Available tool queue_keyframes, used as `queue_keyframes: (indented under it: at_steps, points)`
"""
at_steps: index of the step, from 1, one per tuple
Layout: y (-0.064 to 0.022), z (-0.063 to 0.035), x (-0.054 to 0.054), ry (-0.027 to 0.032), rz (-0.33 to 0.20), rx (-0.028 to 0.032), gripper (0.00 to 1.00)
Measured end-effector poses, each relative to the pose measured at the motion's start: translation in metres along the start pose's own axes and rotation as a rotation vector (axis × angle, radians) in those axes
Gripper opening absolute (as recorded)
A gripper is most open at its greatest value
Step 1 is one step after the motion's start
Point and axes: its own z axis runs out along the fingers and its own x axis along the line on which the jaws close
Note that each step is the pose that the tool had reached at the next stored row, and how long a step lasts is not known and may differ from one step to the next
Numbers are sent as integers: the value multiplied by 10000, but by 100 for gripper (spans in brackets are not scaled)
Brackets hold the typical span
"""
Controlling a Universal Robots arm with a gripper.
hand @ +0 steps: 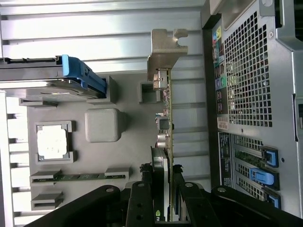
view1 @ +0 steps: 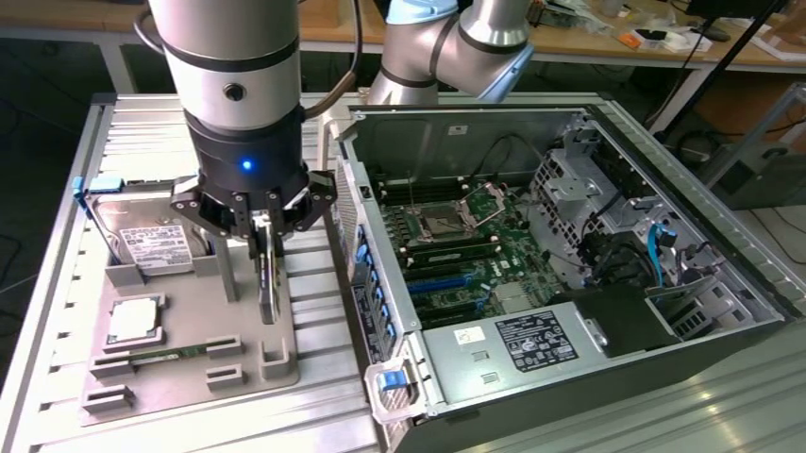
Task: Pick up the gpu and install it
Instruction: 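Pick up the gpu and move the gpu toward the slot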
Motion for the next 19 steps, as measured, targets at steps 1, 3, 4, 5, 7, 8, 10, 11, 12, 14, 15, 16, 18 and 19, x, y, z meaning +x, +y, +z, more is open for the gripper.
queue_keyframes:
  at_steps: [1, 3, 4, 5, 7, 8, 10, 11, 12, 14, 15, 16, 18, 19]
  points:
    - [0, -6, 0, 0, 0, 0, 27]
    - [1, -19, -1, 0, 0, 0, 27]
    - [2, -24, -1, 1, 0, 1, 27]
    - [2, -29, -1, 1, 0, 1, 27]
    - [2, -38, -1, -1, 0, 0, 27]
    - [3, -43, -1, 0, 0, 0, 27]
    - [3, -50, -2, 0, 0, 0, 27]
    - [4, -55, -2, 1, 0, 1, 27]
    - [4, -61, -2, 1, 0, 1, 27]
    - [5, -72, -2, 0, 0, 0, 27]
    - [5, -78, -2, 0, 0, 0, 27]
    - [5, -83, -2, 0, 0, 0, 27]
    - [6, -94, -3, 0, 0, 0, 27]
    - [6, -99, -3, 0, -1, 0, 27]
